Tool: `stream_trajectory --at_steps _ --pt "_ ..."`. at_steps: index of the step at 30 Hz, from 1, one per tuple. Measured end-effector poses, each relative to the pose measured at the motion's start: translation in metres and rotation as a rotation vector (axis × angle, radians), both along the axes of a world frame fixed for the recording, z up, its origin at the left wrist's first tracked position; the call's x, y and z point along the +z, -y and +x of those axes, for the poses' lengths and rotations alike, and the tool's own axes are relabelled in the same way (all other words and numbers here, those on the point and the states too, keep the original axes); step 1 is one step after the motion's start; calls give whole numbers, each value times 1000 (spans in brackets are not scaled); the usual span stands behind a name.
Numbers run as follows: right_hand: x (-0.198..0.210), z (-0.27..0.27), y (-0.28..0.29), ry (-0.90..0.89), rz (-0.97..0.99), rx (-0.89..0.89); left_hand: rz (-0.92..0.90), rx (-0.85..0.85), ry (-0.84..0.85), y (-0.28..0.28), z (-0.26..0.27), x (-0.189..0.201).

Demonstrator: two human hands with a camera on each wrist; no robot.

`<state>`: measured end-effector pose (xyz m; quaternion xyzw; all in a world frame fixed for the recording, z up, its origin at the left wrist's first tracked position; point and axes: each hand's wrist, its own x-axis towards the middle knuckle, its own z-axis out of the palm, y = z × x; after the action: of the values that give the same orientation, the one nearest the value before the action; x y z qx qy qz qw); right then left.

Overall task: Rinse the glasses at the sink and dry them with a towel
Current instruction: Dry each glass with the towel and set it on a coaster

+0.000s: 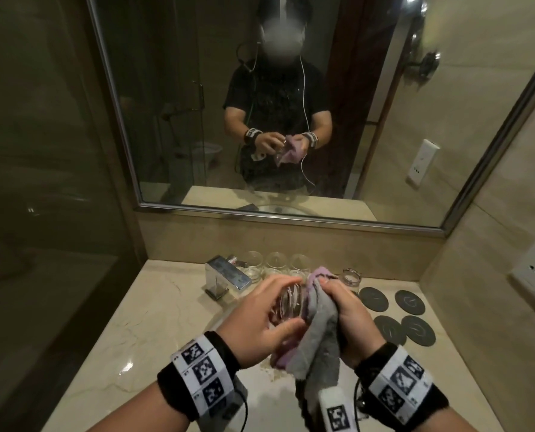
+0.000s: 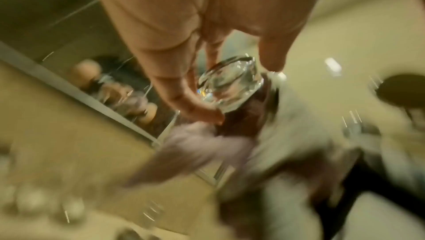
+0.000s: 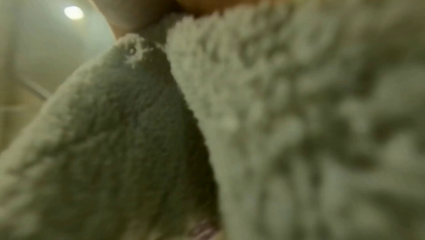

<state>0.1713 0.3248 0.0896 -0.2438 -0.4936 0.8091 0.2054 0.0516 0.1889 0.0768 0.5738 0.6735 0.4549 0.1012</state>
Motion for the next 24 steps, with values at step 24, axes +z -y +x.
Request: stream_trajectory --at_steps 24 --pt "11 -6 11 16 -151 88 -37 -30 164 2 -8 16"
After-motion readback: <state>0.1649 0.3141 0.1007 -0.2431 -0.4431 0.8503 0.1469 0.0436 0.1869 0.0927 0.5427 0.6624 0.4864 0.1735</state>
